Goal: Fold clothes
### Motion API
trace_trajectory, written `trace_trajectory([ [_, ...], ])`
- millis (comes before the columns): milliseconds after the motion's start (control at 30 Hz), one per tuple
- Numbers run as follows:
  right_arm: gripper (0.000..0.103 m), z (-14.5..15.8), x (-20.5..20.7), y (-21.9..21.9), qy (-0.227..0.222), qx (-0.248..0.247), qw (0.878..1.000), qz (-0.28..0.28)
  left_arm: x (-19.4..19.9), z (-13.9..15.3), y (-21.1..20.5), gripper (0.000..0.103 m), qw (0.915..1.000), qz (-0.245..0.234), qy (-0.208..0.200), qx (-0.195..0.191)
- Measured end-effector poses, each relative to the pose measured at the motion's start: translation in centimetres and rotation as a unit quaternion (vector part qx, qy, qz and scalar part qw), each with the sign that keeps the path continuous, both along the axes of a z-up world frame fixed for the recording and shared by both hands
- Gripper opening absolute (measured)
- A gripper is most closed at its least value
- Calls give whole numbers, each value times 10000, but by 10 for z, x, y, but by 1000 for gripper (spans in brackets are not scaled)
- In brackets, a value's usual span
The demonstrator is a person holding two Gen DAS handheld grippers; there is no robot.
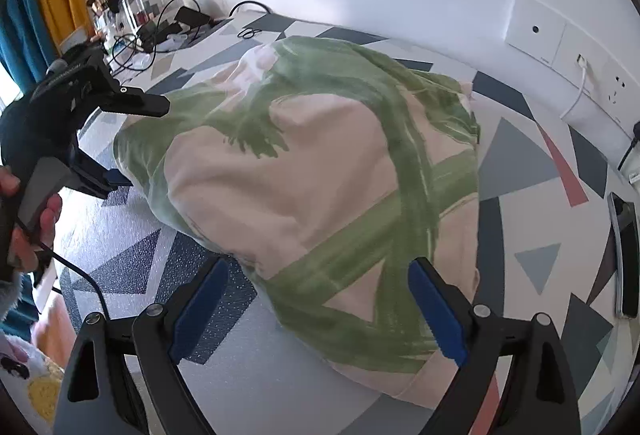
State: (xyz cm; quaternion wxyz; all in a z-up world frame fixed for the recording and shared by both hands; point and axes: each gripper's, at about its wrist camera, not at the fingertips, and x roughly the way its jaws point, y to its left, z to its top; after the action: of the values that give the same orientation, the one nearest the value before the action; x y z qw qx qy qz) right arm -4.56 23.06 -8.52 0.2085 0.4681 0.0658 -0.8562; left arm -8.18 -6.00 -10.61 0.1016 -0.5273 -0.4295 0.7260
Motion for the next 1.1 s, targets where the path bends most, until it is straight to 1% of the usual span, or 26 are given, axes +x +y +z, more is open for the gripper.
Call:
trace_trajectory([
  [67,93,1,-1,7,-5,-64,9999,-100,-5,2,7,102,9998,20,0,-201],
  [133,93,1,-3,14,-35,-175,9996,-200,-7,2,10,102,9994,183,-91,-283],
  [167,93,1,-4,17,-52,-234,9994,-249,-8,2,11,102,9991,260,-142,-290],
  [267,93,1,-7,27,-112,-404,9984,-391,-5,1,9,102,9989,358,-116,-289],
  [367,93,2,-8,36,-146,-574,9968,-537,-2,2,12,102,9987,210,25,-461],
  [433,93,1,-10,41,-242,-662,9956,-617,-5,3,20,101,9979,80,25,-647],
  [500,93,0,-11,44,-316,-676,9951,-645,-5,5,21,95,9963,132,-85,-848],
  [533,93,1,-11,46,-304,-636,9953,-664,-4,5,20,85,9950,178,-189,-966],
  [567,93,2,-12,46,-281,-577,9956,-682,-4,6,19,71,9934,225,-300,-1086],
  [600,93,4,-12,49,-254,-516,9957,-731,-3,7,17,66,9915,273,-412,-1206],
  [667,93,7,-15,55,-197,-440,9952,-849,-1,6,14,51,9925,274,-449,-1105],
  [733,93,12,-19,67,-85,-420,9936,-1045,2,7,10,43,9932,320,-461,-1023],
  [767,93,15,-22,74,4,-390,9925,-1159,2,8,11,40,9927,270,-431,-1092],
  [833,92,22,-28,85,222,-326,9904,-1324,3,12,14,37,9912,156,-351,-1266],
  [933,92,31,-43,103,465,-266,9856,-1603,4,14,16,37,9892,73,-260,-1443],
  [1000,92,29,-63,115,329,-584,9847,-1608,5,13,14,37,9892,95,-246,-1444],
  [1100,91,24,-91,124,185,-879,9829,-1605,7,11,12,38,9896,117,-182,-1422],
])
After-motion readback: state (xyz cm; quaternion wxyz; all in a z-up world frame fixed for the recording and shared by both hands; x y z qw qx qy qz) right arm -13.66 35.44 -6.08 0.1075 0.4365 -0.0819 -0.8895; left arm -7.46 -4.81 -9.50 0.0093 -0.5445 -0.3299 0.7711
